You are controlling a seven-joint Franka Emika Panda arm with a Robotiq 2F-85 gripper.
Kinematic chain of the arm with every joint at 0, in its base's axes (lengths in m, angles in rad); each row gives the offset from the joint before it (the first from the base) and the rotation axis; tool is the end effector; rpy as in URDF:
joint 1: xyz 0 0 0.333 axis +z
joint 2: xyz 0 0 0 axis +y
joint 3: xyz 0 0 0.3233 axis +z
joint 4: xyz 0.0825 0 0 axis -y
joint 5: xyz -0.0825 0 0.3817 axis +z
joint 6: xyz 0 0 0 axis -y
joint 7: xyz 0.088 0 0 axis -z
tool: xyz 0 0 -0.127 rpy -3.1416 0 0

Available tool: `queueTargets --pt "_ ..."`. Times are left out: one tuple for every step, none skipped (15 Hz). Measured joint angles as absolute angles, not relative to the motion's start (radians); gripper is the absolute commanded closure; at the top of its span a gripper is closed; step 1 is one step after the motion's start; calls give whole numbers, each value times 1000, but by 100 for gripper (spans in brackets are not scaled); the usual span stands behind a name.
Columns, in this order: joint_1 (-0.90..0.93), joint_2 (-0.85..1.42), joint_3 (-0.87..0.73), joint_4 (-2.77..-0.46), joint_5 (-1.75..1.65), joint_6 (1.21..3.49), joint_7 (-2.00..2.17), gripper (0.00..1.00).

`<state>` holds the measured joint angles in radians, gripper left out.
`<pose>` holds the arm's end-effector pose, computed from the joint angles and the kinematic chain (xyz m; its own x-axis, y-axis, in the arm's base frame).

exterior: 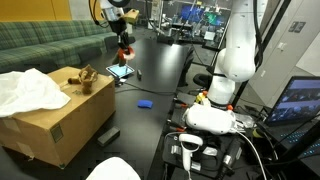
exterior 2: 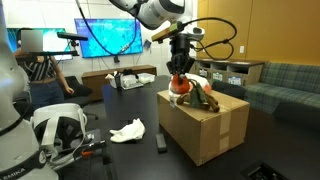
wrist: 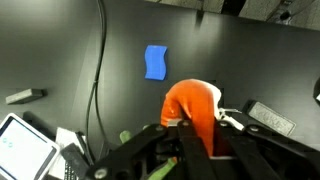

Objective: Remove the blue object from the box and replace it with the brown toy, remove the orange plush toy and replace it with the gray duster, remove the white plastic from the box and replace it with the towel

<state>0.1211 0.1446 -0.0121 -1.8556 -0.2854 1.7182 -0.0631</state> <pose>0.5608 0.0297 0.4149 0.9321 0.2040 -0.2994 0.2803 -0.9296 0.2393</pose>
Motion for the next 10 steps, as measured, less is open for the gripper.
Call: queueTargets --pt "112 121 -11 -1915 -277 1740 -63 96" --pt "102 99 -11 -1976 -267 1767 -64 96" --pt "91 79 -11 -2037 -260 1799 -66 96" --pt "81 64 -11 -2098 -255 1839 -69 96" --pt "71 51 -11 -2164 -252 1887 -69 96" --pt "62 44 -11 -2230 -252 1943 -72 96" --pt "54 43 -11 -2293 -252 2002 -76 96" --pt "48 49 -11 -2348 -252 2060 -76 96" --pt "43 61 -12 -2391 -252 2117 -74 96" --pt "38 81 -12 -2424 -251 2174 -67 96"
